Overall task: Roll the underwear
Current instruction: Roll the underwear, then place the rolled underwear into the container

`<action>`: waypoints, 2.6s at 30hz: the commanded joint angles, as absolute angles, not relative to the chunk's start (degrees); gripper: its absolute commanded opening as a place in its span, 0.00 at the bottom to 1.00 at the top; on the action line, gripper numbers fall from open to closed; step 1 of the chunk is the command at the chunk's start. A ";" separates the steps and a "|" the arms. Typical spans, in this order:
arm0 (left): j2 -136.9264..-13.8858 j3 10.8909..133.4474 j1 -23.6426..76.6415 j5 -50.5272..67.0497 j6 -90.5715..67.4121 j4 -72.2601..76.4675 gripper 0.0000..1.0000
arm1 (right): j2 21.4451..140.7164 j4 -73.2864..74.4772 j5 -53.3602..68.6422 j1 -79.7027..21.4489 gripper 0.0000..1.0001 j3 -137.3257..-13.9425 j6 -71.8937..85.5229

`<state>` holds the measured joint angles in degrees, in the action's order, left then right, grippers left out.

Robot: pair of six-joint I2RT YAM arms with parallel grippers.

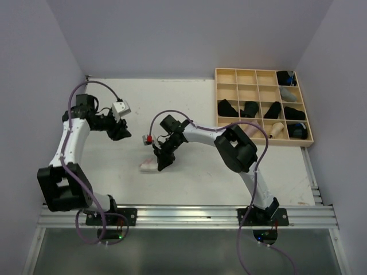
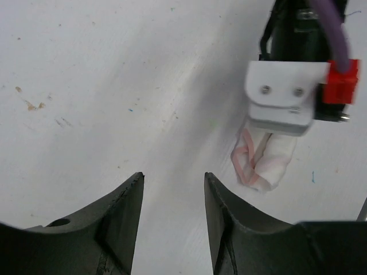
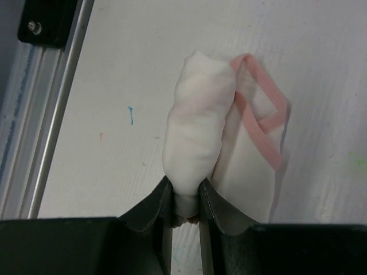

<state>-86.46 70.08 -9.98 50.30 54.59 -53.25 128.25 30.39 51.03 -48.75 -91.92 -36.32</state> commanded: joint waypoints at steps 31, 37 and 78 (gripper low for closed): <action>-66.26 32.34 24.78 29.18 63.20 -27.68 0.51 | 145.99 46.32 62.40 -44.47 0.00 -103.80 -26.46; -71.01 33.40 25.66 28.31 61.44 -27.25 0.45 | 145.99 46.32 62.14 -44.38 0.00 -103.97 -26.81; -134.73 84.11 12.22 42.71 60.82 -74.35 0.01 | 93.68 6.44 9.15 -57.47 0.77 -63.03 -34.45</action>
